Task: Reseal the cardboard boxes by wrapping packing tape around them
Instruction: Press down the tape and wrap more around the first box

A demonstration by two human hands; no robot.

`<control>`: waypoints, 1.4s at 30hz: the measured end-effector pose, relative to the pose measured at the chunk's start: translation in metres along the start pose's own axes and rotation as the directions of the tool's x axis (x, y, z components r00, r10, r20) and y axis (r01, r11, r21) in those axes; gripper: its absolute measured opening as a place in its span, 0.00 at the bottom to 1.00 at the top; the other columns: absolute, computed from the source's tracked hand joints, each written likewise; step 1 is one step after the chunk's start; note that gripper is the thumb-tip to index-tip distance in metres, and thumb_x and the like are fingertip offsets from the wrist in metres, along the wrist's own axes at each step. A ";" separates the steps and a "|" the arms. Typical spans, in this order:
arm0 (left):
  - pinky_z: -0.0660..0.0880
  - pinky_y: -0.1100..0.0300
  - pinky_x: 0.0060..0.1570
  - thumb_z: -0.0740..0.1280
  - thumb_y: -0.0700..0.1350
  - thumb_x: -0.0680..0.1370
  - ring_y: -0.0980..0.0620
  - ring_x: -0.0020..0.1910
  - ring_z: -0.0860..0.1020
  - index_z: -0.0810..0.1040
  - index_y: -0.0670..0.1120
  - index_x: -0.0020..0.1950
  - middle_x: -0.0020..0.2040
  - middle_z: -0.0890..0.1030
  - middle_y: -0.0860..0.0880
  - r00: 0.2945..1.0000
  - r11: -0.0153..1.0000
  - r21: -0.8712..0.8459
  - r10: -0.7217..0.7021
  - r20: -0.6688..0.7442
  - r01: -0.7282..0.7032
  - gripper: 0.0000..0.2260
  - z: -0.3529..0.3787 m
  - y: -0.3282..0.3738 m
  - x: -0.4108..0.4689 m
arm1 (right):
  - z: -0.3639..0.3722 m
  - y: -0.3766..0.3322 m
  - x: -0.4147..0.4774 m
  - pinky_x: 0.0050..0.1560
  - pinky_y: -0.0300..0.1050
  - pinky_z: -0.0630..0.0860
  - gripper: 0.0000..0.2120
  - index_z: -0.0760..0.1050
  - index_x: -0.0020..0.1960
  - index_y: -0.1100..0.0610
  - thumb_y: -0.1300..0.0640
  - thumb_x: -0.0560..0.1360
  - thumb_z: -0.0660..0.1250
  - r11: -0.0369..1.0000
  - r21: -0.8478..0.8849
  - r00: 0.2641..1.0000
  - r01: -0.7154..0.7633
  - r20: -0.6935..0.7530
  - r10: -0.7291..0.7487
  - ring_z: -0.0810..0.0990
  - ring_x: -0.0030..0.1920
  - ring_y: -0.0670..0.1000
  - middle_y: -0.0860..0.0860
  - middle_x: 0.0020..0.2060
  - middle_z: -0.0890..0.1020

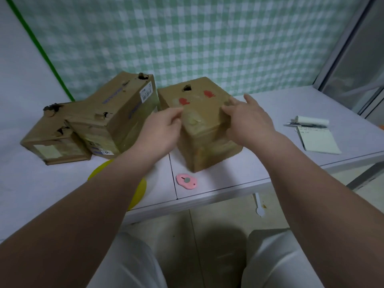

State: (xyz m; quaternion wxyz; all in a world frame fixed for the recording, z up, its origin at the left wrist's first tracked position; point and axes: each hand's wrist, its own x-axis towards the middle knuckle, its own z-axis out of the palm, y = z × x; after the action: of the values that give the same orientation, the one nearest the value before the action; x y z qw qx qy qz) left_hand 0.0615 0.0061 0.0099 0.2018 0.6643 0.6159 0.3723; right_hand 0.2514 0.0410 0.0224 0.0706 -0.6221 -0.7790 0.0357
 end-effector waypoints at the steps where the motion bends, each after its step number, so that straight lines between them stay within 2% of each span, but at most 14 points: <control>1: 0.76 0.55 0.56 0.57 0.37 0.80 0.51 0.57 0.77 0.72 0.46 0.69 0.63 0.76 0.51 0.999 0.995 -0.100 -0.001 0.051 0.006 0.18 0.006 0.006 -0.002 | -0.001 0.001 -0.001 0.71 0.55 0.62 0.24 0.71 0.69 0.50 0.62 0.74 0.60 0.996 0.092 1.000 -0.022 0.001 0.022 0.53 0.77 0.57 0.49 0.73 0.65; 4: 0.78 0.63 0.48 0.55 0.36 0.81 0.54 0.59 0.76 0.68 0.47 0.72 0.64 0.76 0.48 0.961 0.964 -0.257 0.006 0.275 0.067 0.19 0.023 0.022 -0.005 | -0.003 0.000 -0.006 0.66 0.54 0.68 0.18 0.78 0.57 0.52 0.55 0.72 0.55 0.947 0.318 0.999 -0.037 -0.008 0.041 0.64 0.72 0.58 0.53 0.67 0.73; 7: 0.77 0.60 0.50 0.56 0.36 0.81 0.56 0.53 0.78 0.72 0.47 0.68 0.59 0.79 0.47 0.975 0.955 -0.290 0.010 0.220 0.055 0.17 0.026 0.033 0.001 | 0.005 0.001 -0.012 0.65 0.57 0.66 0.17 0.71 0.51 0.51 0.46 0.69 0.50 0.968 0.251 1.000 0.020 0.015 -0.024 0.66 0.68 0.59 0.54 0.61 0.74; 9: 0.72 0.65 0.54 0.58 0.37 0.80 0.58 0.52 0.77 0.76 0.47 0.64 0.58 0.80 0.50 0.999 0.991 -0.133 0.025 0.034 -0.021 0.15 0.020 0.036 0.008 | 0.016 0.003 -0.016 0.61 0.57 0.66 0.15 0.67 0.53 0.53 0.44 0.75 0.53 0.992 0.110 0.998 0.066 -0.010 -0.065 0.66 0.64 0.57 0.51 0.56 0.71; 12: 0.68 0.65 0.51 0.59 0.39 0.80 0.54 0.55 0.76 0.75 0.49 0.66 0.63 0.77 0.51 0.989 0.990 0.133 -0.025 -0.143 0.045 0.17 0.006 0.026 0.019 | 0.027 0.007 -0.020 0.64 0.60 0.64 0.19 0.64 0.66 0.55 0.48 0.78 0.57 0.996 -0.010 0.991 0.090 -0.095 -0.090 0.63 0.67 0.55 0.47 0.65 0.68; 18: 0.70 0.54 0.55 0.61 0.41 0.78 0.42 0.59 0.74 0.75 0.42 0.65 0.61 0.77 0.42 0.993 0.934 0.342 -0.118 0.015 0.105 0.15 -0.006 0.007 0.023 | 0.027 0.014 -0.018 0.70 0.64 0.58 0.22 0.62 0.69 0.54 0.57 0.75 0.57 1.000 0.006 0.996 -0.008 -0.094 0.008 0.56 0.74 0.58 0.47 0.70 0.66; 21: 0.72 0.54 0.49 0.60 0.44 0.78 0.44 0.50 0.76 0.78 0.42 0.50 0.50 0.80 0.42 0.999 0.894 0.447 -0.026 -0.022 0.033 0.09 -0.005 0.014 0.015 | 0.025 0.016 -0.012 0.72 0.62 0.55 0.23 0.63 0.69 0.58 0.52 0.75 0.54 0.994 0.021 0.991 -0.108 -0.081 0.110 0.55 0.74 0.57 0.52 0.70 0.65; 23: 0.75 0.51 0.48 0.60 0.45 0.77 0.44 0.48 0.78 0.80 0.41 0.47 0.48 0.82 0.43 0.999 0.869 0.493 0.054 0.004 -0.049 0.11 -0.002 0.020 0.007 | 0.022 0.019 -0.009 0.71 0.62 0.56 0.26 0.66 0.65 0.59 0.48 0.73 0.47 0.987 0.074 0.984 -0.140 -0.101 0.147 0.57 0.73 0.58 0.56 0.68 0.67; 27: 0.75 0.54 0.53 0.62 0.45 0.77 0.50 0.52 0.79 0.83 0.48 0.52 0.50 0.84 0.50 0.975 0.908 0.363 0.165 0.150 -0.210 0.11 0.003 0.040 -0.012 | 0.020 0.015 -0.002 0.74 0.63 0.48 0.27 0.70 0.67 0.53 0.41 0.79 0.46 0.963 0.182 0.973 -0.198 -0.080 0.215 0.51 0.77 0.59 0.55 0.73 0.64; 31: 0.72 0.59 0.53 0.65 0.43 0.77 0.54 0.50 0.79 0.83 0.51 0.54 0.49 0.84 0.52 0.915 0.947 0.200 0.164 0.368 -0.250 0.10 0.012 0.053 -0.021 | 0.021 0.005 -0.001 0.73 0.65 0.43 0.31 0.64 0.74 0.49 0.34 0.76 0.52 0.953 0.242 0.981 -0.184 -0.023 0.195 0.46 0.78 0.57 0.52 0.78 0.55; 34: 0.73 0.62 0.52 0.65 0.43 0.77 0.55 0.49 0.79 0.84 0.49 0.51 0.48 0.84 0.53 0.971 0.968 0.150 0.178 0.162 -0.202 0.08 0.012 0.049 -0.010 | 0.023 0.009 -0.004 0.73 0.66 0.44 0.33 0.58 0.76 0.46 0.33 0.75 0.56 0.951 0.264 0.986 -0.160 -0.010 0.169 0.44 0.78 0.55 0.48 0.78 0.51; 36: 0.68 0.66 0.51 0.64 0.44 0.78 0.55 0.53 0.77 0.82 0.49 0.55 0.53 0.82 0.53 0.990 0.970 0.197 0.137 0.029 -0.140 0.09 0.009 0.043 0.004 | 0.022 0.012 -0.007 0.73 0.66 0.45 0.33 0.59 0.76 0.44 0.32 0.74 0.57 0.948 0.282 0.988 -0.145 -0.013 0.155 0.44 0.78 0.54 0.47 0.78 0.52; 40: 0.61 0.65 0.61 0.64 0.47 0.78 0.53 0.68 0.68 0.71 0.49 0.70 0.70 0.70 0.50 0.977 0.937 0.321 0.077 0.197 -0.139 0.20 0.010 0.035 0.024 | 0.017 0.014 -0.012 0.74 0.63 0.46 0.33 0.59 0.75 0.44 0.34 0.74 0.59 0.946 0.300 0.991 -0.121 -0.014 0.131 0.46 0.78 0.52 0.46 0.78 0.54; 42: 0.61 0.61 0.66 0.64 0.47 0.78 0.52 0.70 0.67 0.68 0.49 0.72 0.72 0.69 0.50 0.961 0.928 0.332 0.083 0.264 -0.171 0.21 0.013 0.035 0.026 | 0.015 0.014 -0.016 0.74 0.62 0.48 0.32 0.61 0.75 0.44 0.35 0.74 0.60 0.946 0.308 0.993 -0.105 -0.024 0.118 0.48 0.77 0.53 0.46 0.77 0.55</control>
State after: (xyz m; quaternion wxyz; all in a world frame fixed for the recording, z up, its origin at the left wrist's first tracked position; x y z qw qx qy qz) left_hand 0.0934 0.0282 0.0330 0.1298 0.7692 0.5982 0.1834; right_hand 0.2659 0.0294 0.0047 0.1804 -0.6471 -0.7260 0.1470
